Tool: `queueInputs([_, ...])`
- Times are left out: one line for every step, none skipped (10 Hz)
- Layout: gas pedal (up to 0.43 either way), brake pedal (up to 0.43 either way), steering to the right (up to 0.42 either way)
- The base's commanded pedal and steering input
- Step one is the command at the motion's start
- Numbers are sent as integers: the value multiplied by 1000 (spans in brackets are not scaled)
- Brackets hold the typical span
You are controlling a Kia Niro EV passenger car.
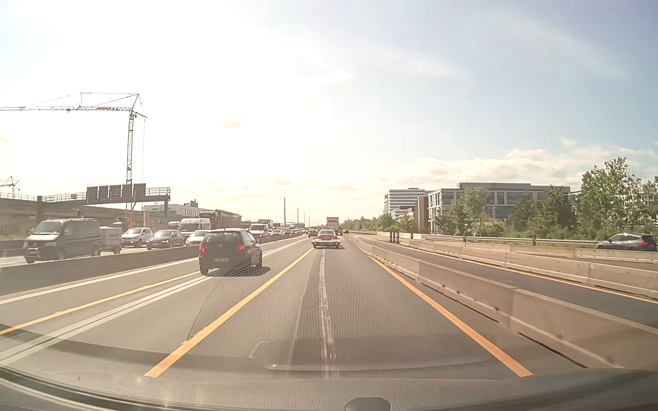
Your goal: Follow the waypoints while adhering to traffic rules and regulations
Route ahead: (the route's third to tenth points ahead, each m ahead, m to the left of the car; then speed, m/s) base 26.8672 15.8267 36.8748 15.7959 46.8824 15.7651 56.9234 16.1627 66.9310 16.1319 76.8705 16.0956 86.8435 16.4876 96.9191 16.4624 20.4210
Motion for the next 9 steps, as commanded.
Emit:
queueInputs([0, 0, -3])
queueInputs([0, 0, 0])
queueInputs([0, 0, 0])
queueInputs([0, 0, 0])
queueInputs([0, 0, 0])
queueInputs([0, 0, 0])
queueInputs([0, 0, 0])
queueInputs([0, 0, 0])
queueInputs([0, 0, 0])
